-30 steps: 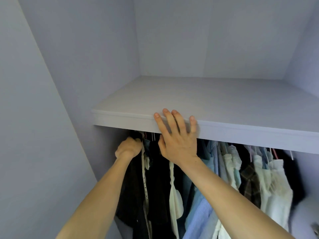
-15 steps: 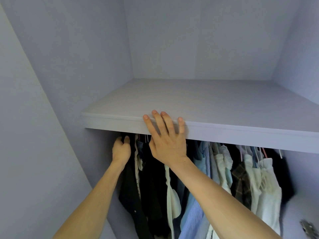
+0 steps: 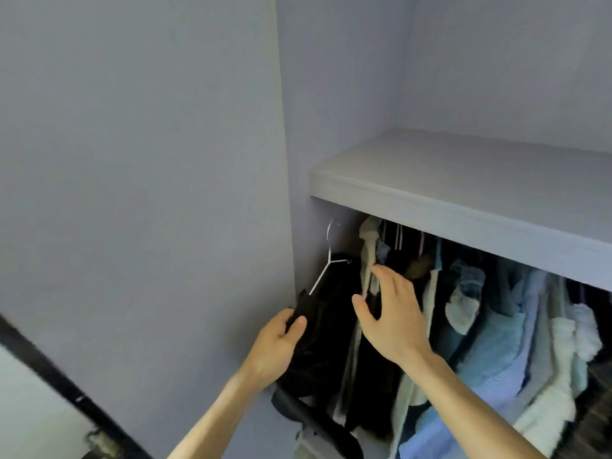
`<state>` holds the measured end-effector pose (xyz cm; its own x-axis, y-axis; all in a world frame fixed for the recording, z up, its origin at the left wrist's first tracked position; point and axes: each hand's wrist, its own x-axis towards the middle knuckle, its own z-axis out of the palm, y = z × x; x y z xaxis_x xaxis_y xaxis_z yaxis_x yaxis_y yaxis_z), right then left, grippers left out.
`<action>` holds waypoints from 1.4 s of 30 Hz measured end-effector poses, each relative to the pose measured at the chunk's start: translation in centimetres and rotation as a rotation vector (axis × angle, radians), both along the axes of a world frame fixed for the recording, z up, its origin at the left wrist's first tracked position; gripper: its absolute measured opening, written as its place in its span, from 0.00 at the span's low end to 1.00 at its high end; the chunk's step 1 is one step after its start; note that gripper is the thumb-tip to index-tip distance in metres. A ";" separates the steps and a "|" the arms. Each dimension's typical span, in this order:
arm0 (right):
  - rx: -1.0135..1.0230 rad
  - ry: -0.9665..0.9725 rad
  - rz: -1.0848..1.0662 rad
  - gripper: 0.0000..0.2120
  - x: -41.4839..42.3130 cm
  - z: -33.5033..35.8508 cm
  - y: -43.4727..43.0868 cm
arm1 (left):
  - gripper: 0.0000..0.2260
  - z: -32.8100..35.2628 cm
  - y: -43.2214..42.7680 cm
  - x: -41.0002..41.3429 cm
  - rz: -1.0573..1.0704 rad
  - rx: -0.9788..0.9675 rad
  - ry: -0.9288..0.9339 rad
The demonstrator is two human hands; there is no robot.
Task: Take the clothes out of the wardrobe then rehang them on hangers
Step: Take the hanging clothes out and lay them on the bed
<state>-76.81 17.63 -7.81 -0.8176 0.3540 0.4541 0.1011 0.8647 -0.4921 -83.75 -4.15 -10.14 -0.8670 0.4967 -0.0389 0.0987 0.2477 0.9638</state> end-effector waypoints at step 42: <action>-0.648 -0.287 1.209 0.10 8.0 -6.1 -48.4 | 0.10 1.2 -38.1 35.3 1.274 -0.258 -0.053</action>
<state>-68.83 -30.75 -13.88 -0.7985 -0.5476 0.2502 -0.3696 0.1178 -0.9217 -48.45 -42.24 -8.90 -0.7150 -0.6967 -0.0576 -0.3784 0.3164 0.8699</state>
